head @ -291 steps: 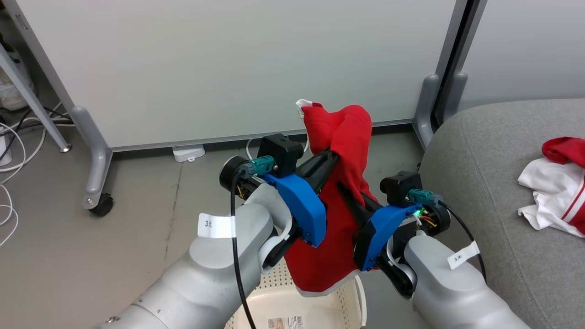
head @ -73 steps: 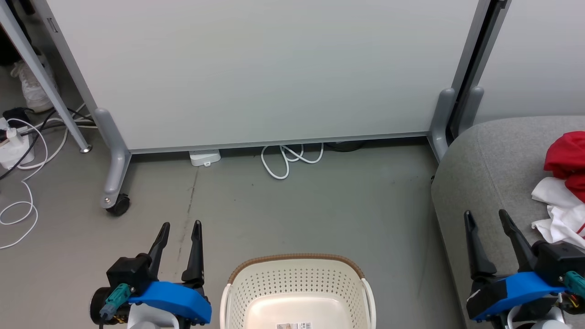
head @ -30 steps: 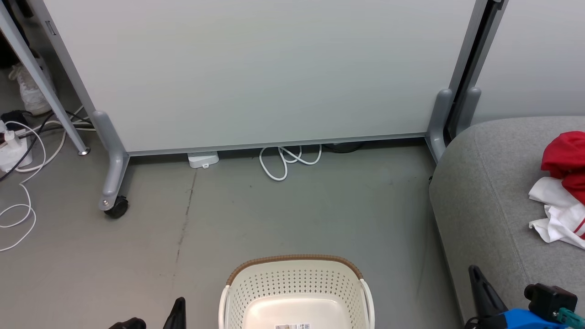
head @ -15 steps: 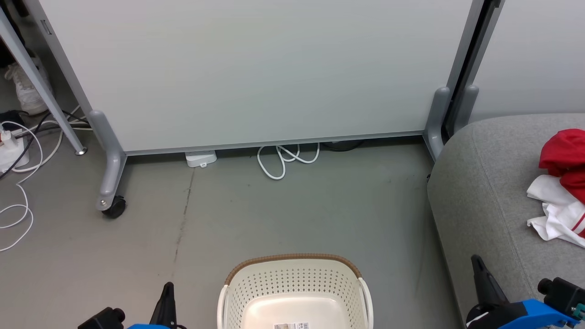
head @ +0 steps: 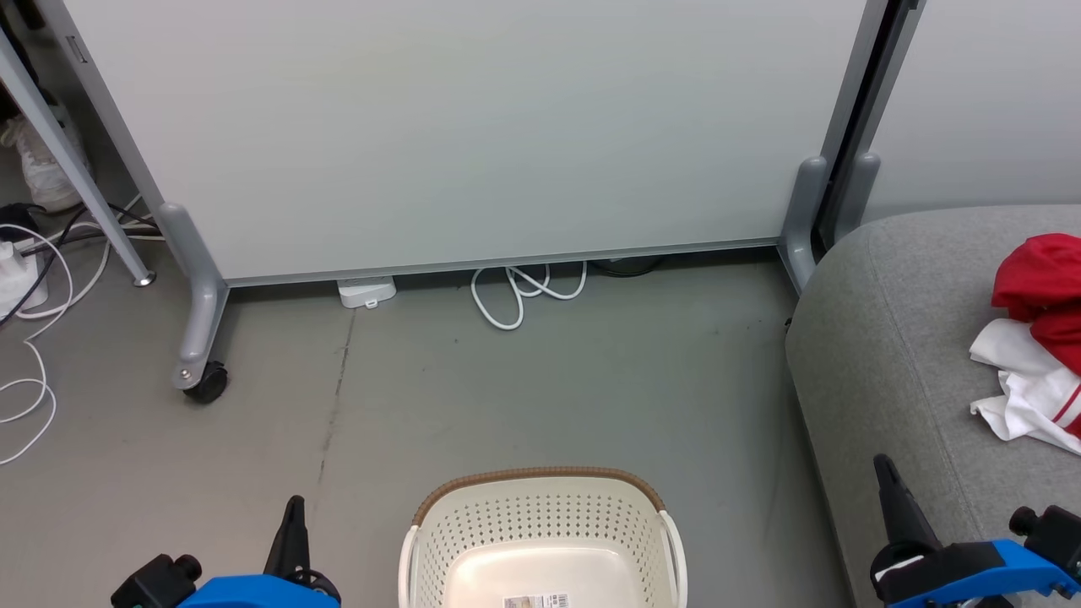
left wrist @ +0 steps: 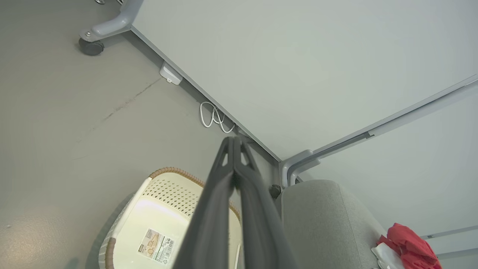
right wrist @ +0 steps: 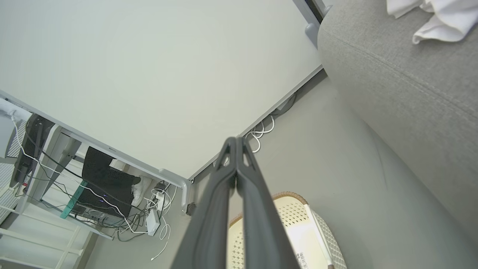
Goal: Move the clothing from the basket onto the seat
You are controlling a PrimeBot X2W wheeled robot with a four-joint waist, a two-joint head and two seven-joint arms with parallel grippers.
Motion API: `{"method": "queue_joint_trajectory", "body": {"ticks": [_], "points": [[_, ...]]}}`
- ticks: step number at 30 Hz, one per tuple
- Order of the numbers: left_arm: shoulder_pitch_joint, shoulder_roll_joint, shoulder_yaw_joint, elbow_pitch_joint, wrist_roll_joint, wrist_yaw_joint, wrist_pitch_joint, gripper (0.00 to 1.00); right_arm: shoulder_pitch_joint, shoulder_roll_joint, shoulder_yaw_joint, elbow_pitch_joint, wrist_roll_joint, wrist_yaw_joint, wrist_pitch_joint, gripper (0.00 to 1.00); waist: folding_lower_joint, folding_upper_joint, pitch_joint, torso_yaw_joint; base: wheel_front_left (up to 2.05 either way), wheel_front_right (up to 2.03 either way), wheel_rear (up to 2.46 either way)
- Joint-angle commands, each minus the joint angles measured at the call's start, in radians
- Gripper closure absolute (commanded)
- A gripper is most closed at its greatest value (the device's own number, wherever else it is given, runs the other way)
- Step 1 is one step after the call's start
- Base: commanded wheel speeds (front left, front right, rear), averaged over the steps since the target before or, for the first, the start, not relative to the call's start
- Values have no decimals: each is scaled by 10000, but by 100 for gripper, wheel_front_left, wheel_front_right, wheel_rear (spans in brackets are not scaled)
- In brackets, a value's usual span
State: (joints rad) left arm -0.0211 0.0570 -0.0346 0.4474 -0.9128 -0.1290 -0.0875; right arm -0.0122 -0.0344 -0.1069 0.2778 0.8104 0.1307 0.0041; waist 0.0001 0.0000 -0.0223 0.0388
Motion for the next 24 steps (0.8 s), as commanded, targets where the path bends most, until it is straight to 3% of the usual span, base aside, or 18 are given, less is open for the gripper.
{"method": "queue_joint_trajectory", "body": {"ticks": [1, 24], "points": [[-285, 16, 118, -211, -283, -10, 78, 100, -279, -93, -28, -163, 358, 0, 41, 100, -1, 0, 4, -6, 0, 0, 0], [-522, -14, 592, -848, -2556, -16, 746, 100, -546, -129, -48, -235, 2956, 1, 399, 100, -1, 0, 69, -106, 0, 0, 0]]}}
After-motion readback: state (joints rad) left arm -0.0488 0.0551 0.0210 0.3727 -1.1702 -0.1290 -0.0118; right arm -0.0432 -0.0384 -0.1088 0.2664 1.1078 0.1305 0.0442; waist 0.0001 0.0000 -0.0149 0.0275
